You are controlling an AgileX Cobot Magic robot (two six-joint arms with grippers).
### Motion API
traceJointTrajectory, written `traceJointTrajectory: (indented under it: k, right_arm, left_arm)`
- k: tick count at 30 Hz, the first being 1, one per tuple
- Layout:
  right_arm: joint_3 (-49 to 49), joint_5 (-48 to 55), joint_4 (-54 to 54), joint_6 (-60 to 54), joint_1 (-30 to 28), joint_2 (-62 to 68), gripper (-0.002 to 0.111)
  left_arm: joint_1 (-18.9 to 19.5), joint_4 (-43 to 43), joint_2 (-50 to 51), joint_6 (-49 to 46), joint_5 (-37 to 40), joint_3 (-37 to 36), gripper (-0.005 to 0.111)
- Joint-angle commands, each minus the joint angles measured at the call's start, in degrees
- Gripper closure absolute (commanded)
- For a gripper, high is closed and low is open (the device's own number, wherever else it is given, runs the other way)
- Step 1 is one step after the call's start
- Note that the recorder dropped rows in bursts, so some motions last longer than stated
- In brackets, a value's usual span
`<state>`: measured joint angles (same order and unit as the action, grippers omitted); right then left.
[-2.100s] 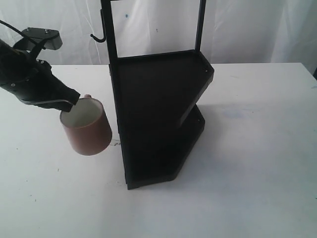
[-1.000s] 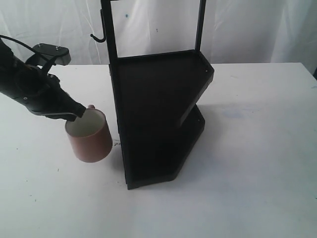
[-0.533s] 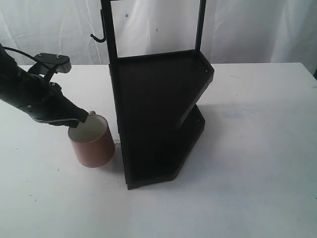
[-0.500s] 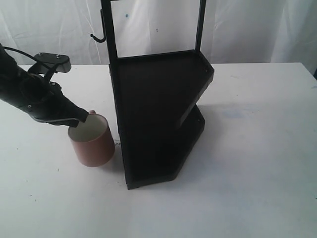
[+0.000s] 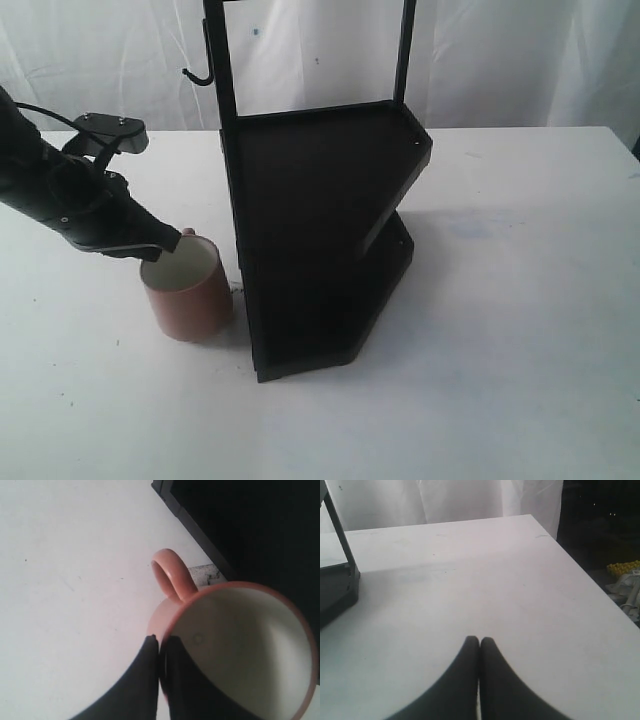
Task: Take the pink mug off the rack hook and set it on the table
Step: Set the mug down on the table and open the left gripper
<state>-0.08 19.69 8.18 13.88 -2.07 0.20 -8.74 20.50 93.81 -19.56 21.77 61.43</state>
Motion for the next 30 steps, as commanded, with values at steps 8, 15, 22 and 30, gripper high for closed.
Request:
traceJointTrajectory:
  k: [8,15,22,30]
  right_arm:
    - [0.08,-0.46,0.48,0.09,-0.24,-0.20,0.108]
    - [0.08,-0.46,0.48,0.09,-0.24,-0.20,0.108]
    - [0.08,-0.46,0.48,0.09,-0.24,-0.20,0.108]
    - [0.08,-0.46,0.48,0.09,-0.24,-0.20,0.108]
  left_arm:
    - [0.05,1.78,-0.39,-0.11,0.09,-0.15,0.107]
    - [0.05,1.78,-0.26,-2.28,0.07,-0.15,0.107]
    - [0.05,1.78,-0.01,-2.39,0.50,-0.15,0.107]
    - [0.05,1.78,0.91,-3.39,1.46,0.51,0.107]
